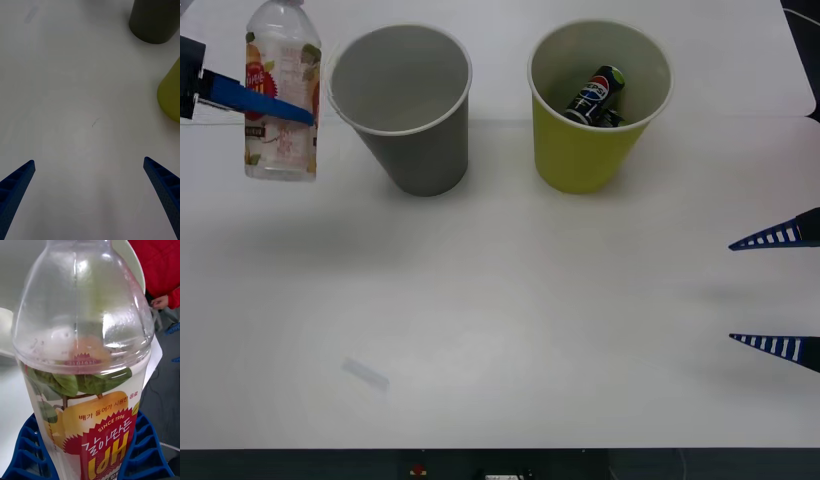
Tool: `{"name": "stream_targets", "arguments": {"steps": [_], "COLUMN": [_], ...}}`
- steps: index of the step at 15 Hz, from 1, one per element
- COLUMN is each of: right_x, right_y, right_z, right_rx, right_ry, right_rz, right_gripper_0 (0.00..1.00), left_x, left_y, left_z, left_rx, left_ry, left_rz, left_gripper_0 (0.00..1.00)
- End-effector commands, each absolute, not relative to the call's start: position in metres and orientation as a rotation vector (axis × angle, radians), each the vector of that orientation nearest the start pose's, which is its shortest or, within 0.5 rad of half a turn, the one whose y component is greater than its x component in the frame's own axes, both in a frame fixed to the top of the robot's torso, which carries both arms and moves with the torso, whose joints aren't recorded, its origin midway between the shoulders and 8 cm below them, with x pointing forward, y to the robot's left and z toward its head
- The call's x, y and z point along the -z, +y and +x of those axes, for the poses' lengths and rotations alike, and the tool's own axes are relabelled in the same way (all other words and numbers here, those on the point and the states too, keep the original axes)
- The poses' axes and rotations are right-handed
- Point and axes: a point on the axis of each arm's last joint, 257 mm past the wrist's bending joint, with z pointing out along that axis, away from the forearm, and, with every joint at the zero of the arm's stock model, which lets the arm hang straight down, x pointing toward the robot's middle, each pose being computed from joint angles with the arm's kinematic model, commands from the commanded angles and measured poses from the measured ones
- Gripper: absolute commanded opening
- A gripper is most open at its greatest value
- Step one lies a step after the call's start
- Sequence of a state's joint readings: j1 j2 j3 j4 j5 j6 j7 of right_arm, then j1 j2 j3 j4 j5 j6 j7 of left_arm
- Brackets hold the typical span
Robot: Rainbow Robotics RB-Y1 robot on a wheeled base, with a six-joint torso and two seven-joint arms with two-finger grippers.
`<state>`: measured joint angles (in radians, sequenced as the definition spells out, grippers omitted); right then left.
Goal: Put the can into the green bin and the plastic bottle into the gray bin
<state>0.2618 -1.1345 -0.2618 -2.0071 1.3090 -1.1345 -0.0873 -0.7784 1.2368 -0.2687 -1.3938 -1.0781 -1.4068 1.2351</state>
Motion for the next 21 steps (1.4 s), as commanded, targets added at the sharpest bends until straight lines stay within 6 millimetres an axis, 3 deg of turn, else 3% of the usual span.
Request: {"name": "stream_targets", "arguments": {"steps": [1,4,8,16,21], "right_x": [0.167,0.167,0.167,0.167,0.167], "right_y": [-0.286,-0.286,-0.286,-0.286,-0.286], "right_z": [0.341,0.341,0.341,0.341,0.341], "right_rx": [-0.209,-0.209,-0.209,-0.209,-0.209], "right_ry": [1.596,1.596,1.596,1.596,1.596], "right_rz": [-1.634,-1.634,-1.634,-1.634,-1.634], "right_gripper_0": [1.00,1.00,1.00,1.00,1.00], "left_x": [-0.001,-0.006,-0.020,-0.022,-0.015], "left_y": [0.247,0.249,0.235,0.184,0.163], "left_z": [0.476,0.493,0.520,0.558,0.579], "left_rx": [0.760,0.630,0.513,0.428,0.382], "left_ry": [2.299,2.305,2.258,2.244,2.258], "left_rz": [0.801,0.828,0.836,0.804,0.784], "left_gripper_0": [0.00,0.00,0.00,0.00,0.00]}}
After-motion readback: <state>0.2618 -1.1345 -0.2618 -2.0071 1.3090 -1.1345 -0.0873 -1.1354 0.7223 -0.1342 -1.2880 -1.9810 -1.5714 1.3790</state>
